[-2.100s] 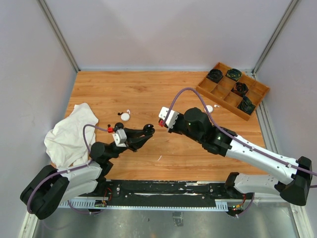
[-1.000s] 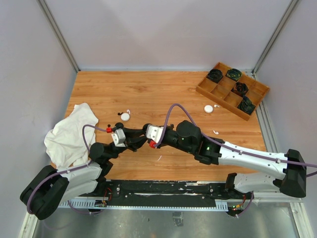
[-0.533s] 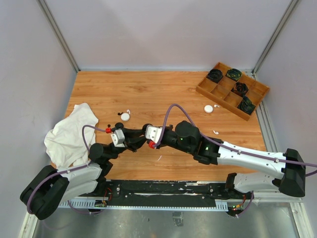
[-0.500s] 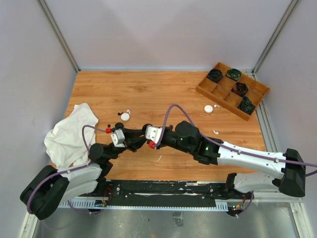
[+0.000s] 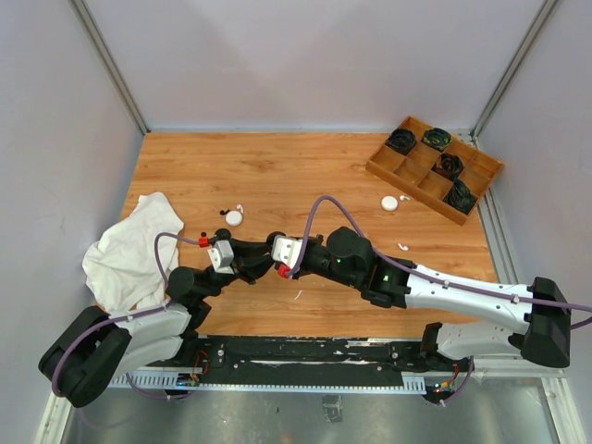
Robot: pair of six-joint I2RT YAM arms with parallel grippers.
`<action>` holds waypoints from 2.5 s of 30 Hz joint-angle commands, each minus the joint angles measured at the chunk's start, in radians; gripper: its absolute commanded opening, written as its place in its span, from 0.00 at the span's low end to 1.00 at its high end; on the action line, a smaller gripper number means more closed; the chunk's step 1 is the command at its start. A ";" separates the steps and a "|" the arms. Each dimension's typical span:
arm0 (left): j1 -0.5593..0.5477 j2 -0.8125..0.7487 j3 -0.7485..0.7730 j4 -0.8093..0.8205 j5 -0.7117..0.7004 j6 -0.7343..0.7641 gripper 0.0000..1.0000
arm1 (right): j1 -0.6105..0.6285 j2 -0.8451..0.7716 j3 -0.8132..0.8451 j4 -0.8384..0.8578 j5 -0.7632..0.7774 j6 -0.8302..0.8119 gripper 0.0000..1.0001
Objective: Insert the wireless bluetooth earbuds into the charging case
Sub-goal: Place the earbud in the charging case.
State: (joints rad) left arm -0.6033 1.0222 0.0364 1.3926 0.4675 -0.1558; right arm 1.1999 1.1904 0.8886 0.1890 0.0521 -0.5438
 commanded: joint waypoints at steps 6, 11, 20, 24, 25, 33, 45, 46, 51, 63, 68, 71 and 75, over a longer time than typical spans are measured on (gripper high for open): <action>0.004 0.008 -0.006 0.076 -0.015 0.001 0.00 | 0.013 -0.028 -0.025 0.015 0.003 0.035 0.32; 0.004 0.012 -0.006 0.079 -0.013 0.003 0.00 | 0.013 -0.040 -0.025 0.022 0.004 0.046 0.37; 0.003 0.015 -0.004 0.071 -0.018 0.009 0.00 | 0.013 -0.083 -0.007 0.024 -0.001 0.103 0.55; 0.004 0.013 -0.005 0.068 -0.023 0.012 0.00 | 0.013 -0.085 0.011 0.018 0.003 0.169 0.63; 0.004 0.012 -0.006 0.066 -0.025 0.012 0.00 | 0.013 -0.082 0.016 0.023 0.007 0.189 0.64; 0.004 0.011 -0.004 0.062 -0.031 0.013 0.00 | 0.013 -0.012 0.081 0.048 0.173 0.340 0.79; 0.004 0.006 -0.004 0.055 -0.037 0.016 0.00 | 0.013 0.044 0.127 0.004 0.309 0.412 0.84; 0.004 0.006 -0.004 0.055 -0.036 0.016 0.00 | 0.013 0.044 0.127 -0.003 0.312 0.412 0.85; 0.004 0.006 -0.004 0.052 -0.039 0.016 0.00 | 0.013 0.028 0.121 -0.047 0.309 0.402 0.85; 0.004 0.010 -0.003 0.052 -0.039 0.016 0.00 | 0.013 -0.012 0.105 -0.108 0.333 0.363 0.86; 0.004 0.010 -0.003 0.052 -0.037 0.016 0.00 | 0.013 -0.008 0.105 -0.114 0.330 0.339 0.86; 0.003 0.010 -0.002 0.052 -0.036 0.016 0.00 | 0.013 -0.010 0.102 -0.122 0.329 0.325 0.86; 0.004 0.012 -0.003 0.052 -0.035 0.016 0.00 | 0.012 -0.019 0.100 -0.134 0.327 0.309 0.87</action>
State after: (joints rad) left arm -0.6033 1.0336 0.0341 1.4105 0.4385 -0.1577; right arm 1.1999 1.1995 0.9848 0.0727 0.3637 -0.2031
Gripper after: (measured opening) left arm 0.298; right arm 0.864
